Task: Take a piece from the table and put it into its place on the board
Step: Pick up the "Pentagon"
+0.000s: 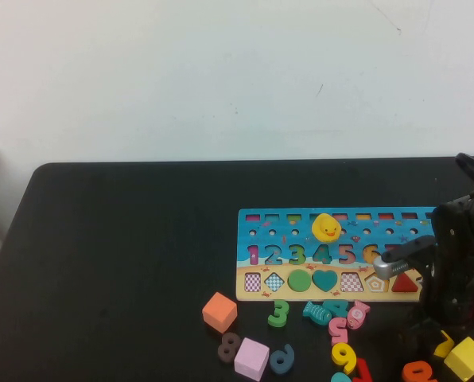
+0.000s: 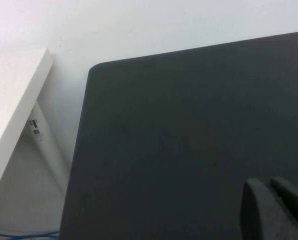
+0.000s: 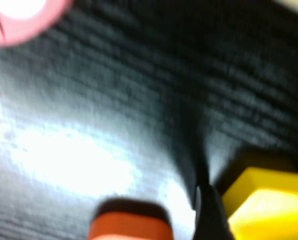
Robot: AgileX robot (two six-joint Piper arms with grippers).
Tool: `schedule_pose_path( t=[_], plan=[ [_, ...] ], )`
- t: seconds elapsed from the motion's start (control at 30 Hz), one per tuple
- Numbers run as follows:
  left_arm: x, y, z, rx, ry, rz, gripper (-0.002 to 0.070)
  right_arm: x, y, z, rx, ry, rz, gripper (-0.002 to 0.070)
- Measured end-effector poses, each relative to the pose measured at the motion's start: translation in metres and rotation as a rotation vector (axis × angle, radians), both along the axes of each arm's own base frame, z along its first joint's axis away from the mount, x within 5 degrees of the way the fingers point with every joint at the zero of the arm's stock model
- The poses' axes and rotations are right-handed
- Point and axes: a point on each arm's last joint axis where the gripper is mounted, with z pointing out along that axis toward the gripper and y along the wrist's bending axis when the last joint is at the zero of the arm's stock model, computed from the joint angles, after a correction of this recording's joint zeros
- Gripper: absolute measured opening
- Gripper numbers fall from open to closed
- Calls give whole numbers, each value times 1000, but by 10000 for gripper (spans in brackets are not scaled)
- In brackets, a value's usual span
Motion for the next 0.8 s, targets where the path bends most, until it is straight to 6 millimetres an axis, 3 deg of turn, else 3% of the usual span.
schedule_pose_path(
  t=[0.43, 0.6, 0.8],
  plan=[
    [0, 0, 0, 2, 0, 0, -1, -6, -2, 0, -19, 75, 68, 427],
    [0, 0, 0, 2, 0, 0, -1, -5, -1, 0, -11, 55, 69, 366],
    [0, 0, 0, 2, 0, 0, -1, -2, 0, 1, 0, 36, 66, 366]
  ],
)
